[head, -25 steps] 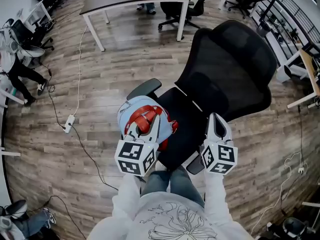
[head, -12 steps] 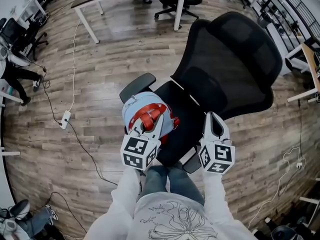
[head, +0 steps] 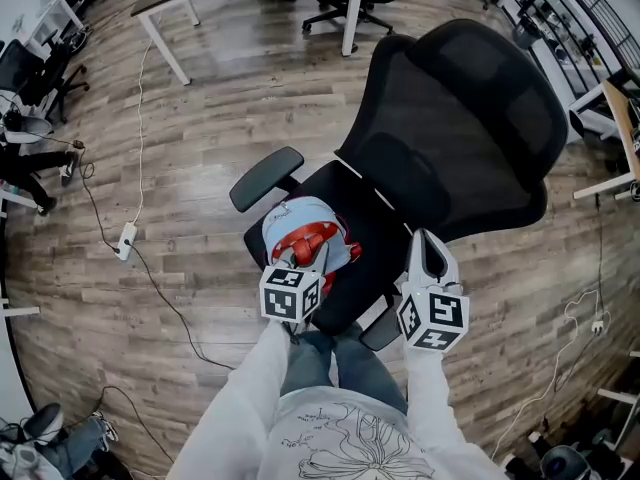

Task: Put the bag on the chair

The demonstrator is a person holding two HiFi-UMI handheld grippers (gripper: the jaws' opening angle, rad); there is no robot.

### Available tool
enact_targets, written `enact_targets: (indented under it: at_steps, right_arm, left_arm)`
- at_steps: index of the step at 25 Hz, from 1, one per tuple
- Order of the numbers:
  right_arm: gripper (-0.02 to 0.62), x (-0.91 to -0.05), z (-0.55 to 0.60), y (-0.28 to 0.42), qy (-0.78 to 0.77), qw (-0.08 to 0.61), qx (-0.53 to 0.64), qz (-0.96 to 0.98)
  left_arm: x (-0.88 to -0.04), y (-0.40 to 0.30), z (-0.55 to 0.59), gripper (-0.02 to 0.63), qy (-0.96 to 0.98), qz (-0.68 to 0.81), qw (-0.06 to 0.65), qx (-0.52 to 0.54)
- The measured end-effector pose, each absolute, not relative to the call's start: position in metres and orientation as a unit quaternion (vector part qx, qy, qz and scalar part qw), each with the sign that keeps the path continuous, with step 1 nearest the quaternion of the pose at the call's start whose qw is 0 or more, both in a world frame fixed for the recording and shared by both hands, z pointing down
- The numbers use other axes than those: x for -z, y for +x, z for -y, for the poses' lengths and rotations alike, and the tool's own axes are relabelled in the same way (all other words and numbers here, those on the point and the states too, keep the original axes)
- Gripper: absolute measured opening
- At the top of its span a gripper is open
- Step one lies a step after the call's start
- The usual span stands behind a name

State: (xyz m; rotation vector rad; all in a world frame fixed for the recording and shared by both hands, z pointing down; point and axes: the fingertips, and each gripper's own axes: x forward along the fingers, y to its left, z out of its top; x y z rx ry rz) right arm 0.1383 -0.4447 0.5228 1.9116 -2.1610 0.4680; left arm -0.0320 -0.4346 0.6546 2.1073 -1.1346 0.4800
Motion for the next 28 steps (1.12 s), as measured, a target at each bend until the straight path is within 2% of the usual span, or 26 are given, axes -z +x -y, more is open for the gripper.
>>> enact_targets:
  at_steps: [7,17,21,25,28]
  right_arm:
    - [0.011,-0.532,0.452,0.136,0.646,0.112,-0.173,0.735]
    - [0.011,-0.527,0.466,0.13,0.637,0.108,-0.171,0.744]
    - [0.011,-0.52,0.47,0.126,0.633,0.103,-0.165,0.749]
    - [0.011,-0.509,0.472,0.12,0.628,0.094,-0.156,0.756]
    - [0.011,-0.5,0.472,0.115,0.623,0.087,-0.148,0.763]
  left_arm:
    - [-0.696,-0.007,0.414,0.02,0.827,0.395,0.321,-0.239]
    - [-0.701,-0.017,0.414,0.029,0.81,0.413,0.349,-0.226]
    - [-0.699,-0.023,0.416,0.1,0.802,0.426,0.351,-0.227]
    - [-0.694,-0.031,0.412,0.205,0.794,0.435,0.357,-0.229]
    - [-0.687,-0.041,0.41,0.219,0.784,0.454,0.359,-0.224]
